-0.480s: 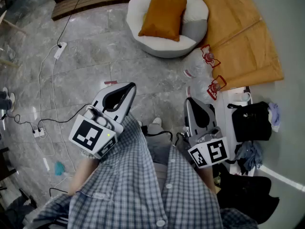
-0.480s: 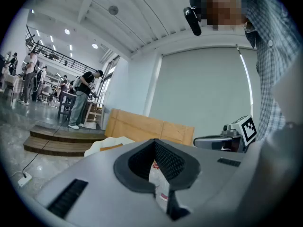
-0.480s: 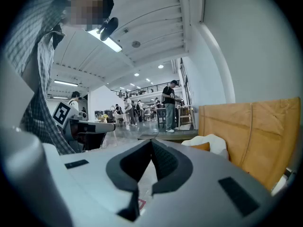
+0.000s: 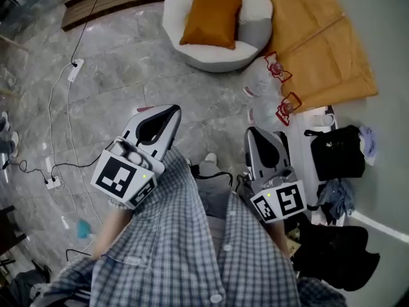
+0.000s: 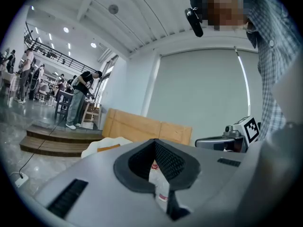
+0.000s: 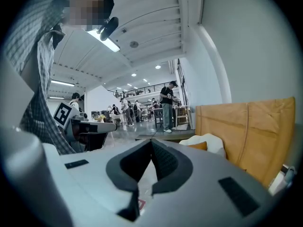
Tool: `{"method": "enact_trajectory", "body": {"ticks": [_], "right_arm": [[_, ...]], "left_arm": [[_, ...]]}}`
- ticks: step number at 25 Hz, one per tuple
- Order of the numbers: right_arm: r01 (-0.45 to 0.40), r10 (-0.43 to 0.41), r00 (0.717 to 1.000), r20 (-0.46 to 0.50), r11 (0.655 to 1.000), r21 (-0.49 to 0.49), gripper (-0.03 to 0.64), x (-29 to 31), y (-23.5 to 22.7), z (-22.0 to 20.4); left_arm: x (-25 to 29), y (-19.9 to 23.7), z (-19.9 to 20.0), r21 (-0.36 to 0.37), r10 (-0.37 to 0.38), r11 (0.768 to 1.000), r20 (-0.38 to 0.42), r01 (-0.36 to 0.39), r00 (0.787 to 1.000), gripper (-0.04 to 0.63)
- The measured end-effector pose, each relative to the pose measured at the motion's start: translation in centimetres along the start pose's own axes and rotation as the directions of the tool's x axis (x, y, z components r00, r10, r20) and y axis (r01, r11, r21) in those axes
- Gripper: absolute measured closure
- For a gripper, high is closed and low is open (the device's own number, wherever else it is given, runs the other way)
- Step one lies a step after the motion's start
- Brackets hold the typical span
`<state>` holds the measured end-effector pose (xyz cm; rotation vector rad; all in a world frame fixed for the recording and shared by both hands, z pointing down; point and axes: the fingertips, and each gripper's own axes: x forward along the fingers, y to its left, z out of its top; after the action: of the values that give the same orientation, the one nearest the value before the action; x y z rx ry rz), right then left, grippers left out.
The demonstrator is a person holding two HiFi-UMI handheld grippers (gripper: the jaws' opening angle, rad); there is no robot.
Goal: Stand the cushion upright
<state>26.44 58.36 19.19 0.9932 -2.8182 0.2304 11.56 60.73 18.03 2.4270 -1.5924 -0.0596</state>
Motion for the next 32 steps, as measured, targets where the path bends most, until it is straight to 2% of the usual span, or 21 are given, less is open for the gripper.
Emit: {"method": "enact_trajectory", "body": {"ticks": [3, 8, 11, 15, 18, 20, 24, 32], "right_arm": [[0.004, -0.004, 1.0, 0.01, 1.0, 0.012, 0.611, -0.1, 0.0, 0.1], [-0.015, 0.015, 1.0, 0.026, 1.0, -0.027, 0.611, 0.0, 1.3, 0.6], [-0.035, 0.034, 0.998, 0.053, 0.999, 0.018, 0.611, 0.0, 1.8, 1.0], [-0.022, 0.019, 0.999, 0.046, 0.998, 0.062, 0.611, 0.3, 0.7, 0.7], [-0.042, 0.042, 0.999, 0.016, 0.999, -0.005, 0.611, 1.2, 0.7, 0.4], [-0.091, 0.091, 0.996, -0.006, 0.995, -0.049, 0.611, 2.1, 1.2, 0.2], [-0.164, 0.164, 0.987, -0.001, 0.985, -0.05, 0.611, 4.5, 0.9, 0.6], [-0.187, 0.186, 0.982, -0.03, 0.981, -0.043, 0.611, 10.1, -3.7, 0.7]], "left_arm": [[0.0, -0.1, 0.1, 0.007, -0.005, 1.0, 0.004, 0.005, 1.0, 0.589], [-1.0, 0.3, 0.4, 0.014, 0.001, 1.0, 0.012, -0.001, 1.0, 0.589], [-1.4, 0.6, 0.6, 0.016, 0.012, 1.0, 0.019, -0.012, 1.0, 0.589], [-1.6, 0.9, 0.6, 0.017, 0.041, 0.999, 0.026, -0.042, 0.999, 0.589], [-1.8, 1.7, 0.7, 0.013, 0.071, 0.997, 0.028, -0.071, 0.997, 0.589], [-1.8, 2.2, 0.7, 0.014, 0.091, 0.996, 0.028, -0.092, 0.995, 0.589], [-0.6, 3.4, 0.9, 0.013, 0.123, 0.992, 0.022, -0.123, 0.992, 0.589], [4.5, 7.2, 1.9, -0.023, 0.173, 0.985, 0.027, -0.173, 0.984, 0.589]]}}
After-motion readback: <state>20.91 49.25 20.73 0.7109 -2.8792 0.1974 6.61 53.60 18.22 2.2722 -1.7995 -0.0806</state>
